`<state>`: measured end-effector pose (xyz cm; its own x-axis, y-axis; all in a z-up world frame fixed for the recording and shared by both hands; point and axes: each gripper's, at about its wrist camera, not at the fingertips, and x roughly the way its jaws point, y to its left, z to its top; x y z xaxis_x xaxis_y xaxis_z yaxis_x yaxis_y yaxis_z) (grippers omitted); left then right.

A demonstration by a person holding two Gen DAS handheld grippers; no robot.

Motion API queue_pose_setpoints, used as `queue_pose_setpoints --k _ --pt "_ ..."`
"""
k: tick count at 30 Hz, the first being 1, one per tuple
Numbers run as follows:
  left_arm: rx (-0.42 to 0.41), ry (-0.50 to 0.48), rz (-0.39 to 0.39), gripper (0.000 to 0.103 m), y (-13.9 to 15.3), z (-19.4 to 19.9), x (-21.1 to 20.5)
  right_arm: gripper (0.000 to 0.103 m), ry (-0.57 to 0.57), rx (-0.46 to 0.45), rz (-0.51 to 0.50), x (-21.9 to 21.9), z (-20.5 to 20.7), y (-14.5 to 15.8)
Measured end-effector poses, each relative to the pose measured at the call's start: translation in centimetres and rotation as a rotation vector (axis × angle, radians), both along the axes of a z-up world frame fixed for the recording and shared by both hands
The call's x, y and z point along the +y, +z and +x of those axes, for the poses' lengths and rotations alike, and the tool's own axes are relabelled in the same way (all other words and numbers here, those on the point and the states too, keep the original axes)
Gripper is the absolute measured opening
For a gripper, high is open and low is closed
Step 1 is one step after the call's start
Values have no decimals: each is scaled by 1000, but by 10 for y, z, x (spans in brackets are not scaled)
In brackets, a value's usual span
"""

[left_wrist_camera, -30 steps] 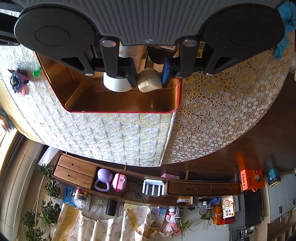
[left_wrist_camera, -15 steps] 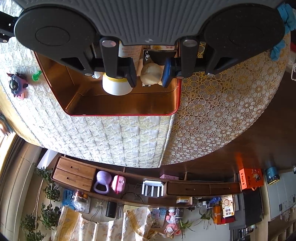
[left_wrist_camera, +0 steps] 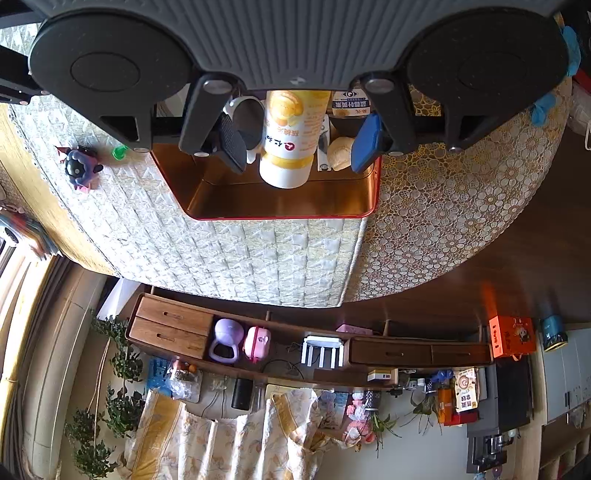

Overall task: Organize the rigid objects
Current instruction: 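Release the egg-shaped toy into the tin with the left tool while the right tool lowers the sunglasses in, then withdraw both open tools from the tin toward the purple spiky toy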

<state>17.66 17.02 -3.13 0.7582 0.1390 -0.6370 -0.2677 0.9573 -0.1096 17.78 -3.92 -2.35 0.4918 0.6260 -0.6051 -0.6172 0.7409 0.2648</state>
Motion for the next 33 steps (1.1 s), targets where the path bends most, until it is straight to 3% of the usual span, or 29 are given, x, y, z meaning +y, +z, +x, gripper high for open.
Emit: queue_pose_setpoints --k 19,22,29,33 --pt "-25 -140 16 65 23 -28 -73 83 -88 -94 -28 -75 -17 16" --pt "-27 -156 15 72 23 -29 -85 86 -115 -93 -25 -93 -14 14" --pt "-20 -198 2 77 18 -23 -110 101 -174 -109 -27 -131 -9 9" --pt "-37 -214 -20 81 17 -20 -120 103 -178 -142 -57 -149 -7 4"
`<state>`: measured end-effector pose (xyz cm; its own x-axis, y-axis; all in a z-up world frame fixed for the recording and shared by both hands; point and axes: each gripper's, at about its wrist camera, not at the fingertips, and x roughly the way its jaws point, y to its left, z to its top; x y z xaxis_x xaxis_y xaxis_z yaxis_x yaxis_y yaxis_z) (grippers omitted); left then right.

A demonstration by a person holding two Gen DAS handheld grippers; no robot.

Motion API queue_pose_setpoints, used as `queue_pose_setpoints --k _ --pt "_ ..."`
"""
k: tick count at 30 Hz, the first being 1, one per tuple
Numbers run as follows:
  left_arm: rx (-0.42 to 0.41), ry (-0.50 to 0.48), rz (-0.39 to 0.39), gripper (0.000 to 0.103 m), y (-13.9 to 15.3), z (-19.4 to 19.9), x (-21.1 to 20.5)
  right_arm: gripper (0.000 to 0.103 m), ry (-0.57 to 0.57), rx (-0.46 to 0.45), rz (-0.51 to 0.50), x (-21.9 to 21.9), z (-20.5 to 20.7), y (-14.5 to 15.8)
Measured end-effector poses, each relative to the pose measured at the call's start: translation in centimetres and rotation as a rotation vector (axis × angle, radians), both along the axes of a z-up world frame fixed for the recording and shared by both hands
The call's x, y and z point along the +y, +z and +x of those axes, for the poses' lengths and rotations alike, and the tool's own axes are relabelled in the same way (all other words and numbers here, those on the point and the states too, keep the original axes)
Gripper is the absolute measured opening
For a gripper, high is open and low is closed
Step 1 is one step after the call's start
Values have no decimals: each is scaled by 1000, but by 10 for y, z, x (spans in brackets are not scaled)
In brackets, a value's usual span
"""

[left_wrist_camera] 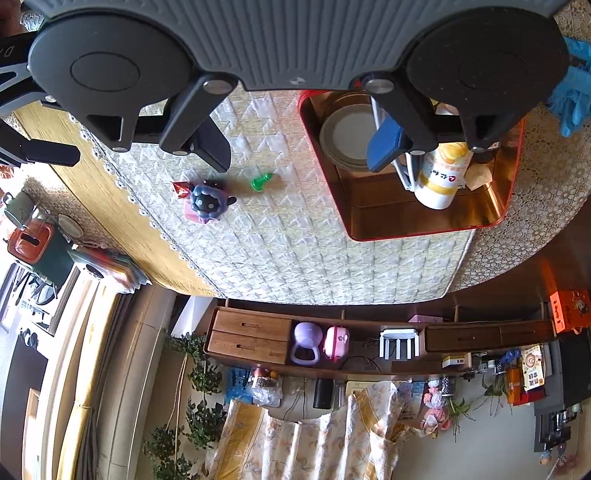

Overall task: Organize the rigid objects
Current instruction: 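Withdraw both open tools from the tin toward the purple spiky toy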

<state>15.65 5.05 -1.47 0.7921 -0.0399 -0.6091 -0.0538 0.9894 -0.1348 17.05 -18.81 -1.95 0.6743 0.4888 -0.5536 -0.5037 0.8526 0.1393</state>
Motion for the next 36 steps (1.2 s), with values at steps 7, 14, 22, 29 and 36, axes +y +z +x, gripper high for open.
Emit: queue_pose_setpoints --k 7,14,22,29,36 --pt "15 -28 -8 82 -1 20 -17 103 18 -20 -63 -24 9 -11" --pt "51 -131 -20 82 -5 54 -42 103 43 -41 -118 -41 28 -18" --pt "117 -164 -28 82 -29 95 -72 102 63 -43 -110 -49 55 -33" --pt "147 -146 -53 82 -39 128 -85 100 84 -23 -98 -50 81 -49" --pt "185 -116 -91 82 -59 158 -90 98 104 -10 -107 -46 104 -61"
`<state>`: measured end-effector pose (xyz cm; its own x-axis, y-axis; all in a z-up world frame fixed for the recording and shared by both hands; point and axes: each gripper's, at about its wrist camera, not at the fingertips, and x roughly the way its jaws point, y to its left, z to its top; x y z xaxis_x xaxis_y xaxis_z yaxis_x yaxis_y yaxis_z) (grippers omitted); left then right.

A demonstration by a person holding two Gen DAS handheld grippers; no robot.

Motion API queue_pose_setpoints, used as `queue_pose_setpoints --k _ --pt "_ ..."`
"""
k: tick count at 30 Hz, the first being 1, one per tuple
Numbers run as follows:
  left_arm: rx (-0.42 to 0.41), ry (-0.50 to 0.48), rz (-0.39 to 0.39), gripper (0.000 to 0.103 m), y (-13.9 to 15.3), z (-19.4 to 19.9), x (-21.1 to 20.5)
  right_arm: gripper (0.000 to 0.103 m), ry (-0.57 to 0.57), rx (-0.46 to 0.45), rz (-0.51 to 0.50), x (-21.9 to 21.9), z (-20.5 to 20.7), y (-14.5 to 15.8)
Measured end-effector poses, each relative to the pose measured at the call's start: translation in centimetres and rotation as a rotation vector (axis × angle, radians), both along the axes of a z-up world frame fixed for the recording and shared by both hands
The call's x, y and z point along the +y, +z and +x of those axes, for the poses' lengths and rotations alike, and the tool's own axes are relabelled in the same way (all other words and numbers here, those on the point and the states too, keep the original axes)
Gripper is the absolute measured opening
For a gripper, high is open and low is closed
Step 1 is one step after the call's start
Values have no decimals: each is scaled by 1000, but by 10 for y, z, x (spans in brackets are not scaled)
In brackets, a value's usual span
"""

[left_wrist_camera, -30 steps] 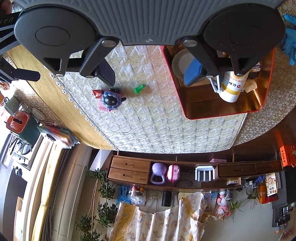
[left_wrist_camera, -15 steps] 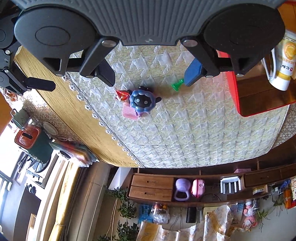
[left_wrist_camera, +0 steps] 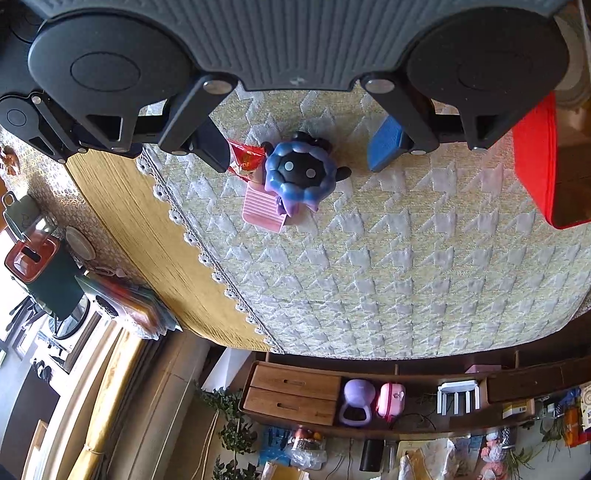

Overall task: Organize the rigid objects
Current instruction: 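Withdraw both open tools from the tin toward the purple spiky toy, then grasp the purple spiky toy with the left tool while the right tool grasps the red wrapper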

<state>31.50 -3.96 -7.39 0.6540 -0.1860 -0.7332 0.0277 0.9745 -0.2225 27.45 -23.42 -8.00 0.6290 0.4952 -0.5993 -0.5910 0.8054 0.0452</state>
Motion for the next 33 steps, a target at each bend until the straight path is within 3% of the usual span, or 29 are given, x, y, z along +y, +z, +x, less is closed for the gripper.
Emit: queue_pose_setpoints --k 8,13,22,25,27,31,33 --pt "20 32 -18 82 -17 22 -2 93 27 8 -31 14 23 -13" --pt "28 52 -9 82 -23 32 -1 87 20 61 14 17 40 -18" --pt "27 45 -13 80 -34 36 0 82 35 52 -17 31 53 -25" --pt "17 42 -6 71 -34 36 0 83 31 41 -19 33 53 -27" --pt "9 32 -7 66 -34 35 -1 76 33 24 -37 36 52 -27" --pt "4 35 -9 65 -32 34 0 65 51 8 -53 39 48 -26" --pt "2 41 -18 65 -31 33 3 53 60 -1 -60 41 44 -26"
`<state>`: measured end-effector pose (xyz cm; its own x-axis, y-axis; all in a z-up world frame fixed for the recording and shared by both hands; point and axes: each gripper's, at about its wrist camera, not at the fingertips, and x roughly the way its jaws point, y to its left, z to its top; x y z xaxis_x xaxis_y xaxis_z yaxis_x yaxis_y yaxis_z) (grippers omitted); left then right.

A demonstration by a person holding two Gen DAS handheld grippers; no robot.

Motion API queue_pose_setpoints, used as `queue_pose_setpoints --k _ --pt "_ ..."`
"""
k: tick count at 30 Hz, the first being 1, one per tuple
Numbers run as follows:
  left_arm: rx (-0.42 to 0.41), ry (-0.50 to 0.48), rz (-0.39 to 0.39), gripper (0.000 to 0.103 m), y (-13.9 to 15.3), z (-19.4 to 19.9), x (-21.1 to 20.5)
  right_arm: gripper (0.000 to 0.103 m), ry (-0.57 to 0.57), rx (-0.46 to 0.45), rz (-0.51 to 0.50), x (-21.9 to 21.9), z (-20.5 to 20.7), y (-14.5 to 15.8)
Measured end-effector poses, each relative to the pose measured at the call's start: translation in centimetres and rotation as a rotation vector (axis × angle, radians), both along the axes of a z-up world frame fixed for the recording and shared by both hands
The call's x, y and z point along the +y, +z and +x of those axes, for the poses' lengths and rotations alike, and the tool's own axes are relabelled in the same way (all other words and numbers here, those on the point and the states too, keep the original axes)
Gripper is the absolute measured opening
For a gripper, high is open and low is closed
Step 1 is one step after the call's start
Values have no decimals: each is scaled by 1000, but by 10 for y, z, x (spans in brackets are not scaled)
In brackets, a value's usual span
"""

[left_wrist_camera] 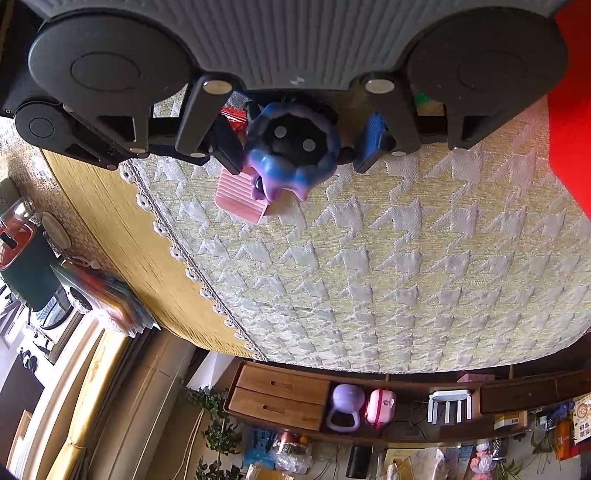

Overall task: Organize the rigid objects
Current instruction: 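Grasp the purple spiky toy with the left tool while the right tool grasps the red wrapper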

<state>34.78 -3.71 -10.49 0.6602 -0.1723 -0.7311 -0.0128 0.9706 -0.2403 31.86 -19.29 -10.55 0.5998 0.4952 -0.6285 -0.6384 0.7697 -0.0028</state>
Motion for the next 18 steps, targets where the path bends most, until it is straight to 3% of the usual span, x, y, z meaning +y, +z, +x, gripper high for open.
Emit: queue_pose_setpoints --k 7,18 --pt "-17 20 -39 65 12 -8 10 27 13 -24 -28 8 -7 3" --pt "18 68 -56 65 12 -25 30 19 -16 -33 -25 -3 -28 12"
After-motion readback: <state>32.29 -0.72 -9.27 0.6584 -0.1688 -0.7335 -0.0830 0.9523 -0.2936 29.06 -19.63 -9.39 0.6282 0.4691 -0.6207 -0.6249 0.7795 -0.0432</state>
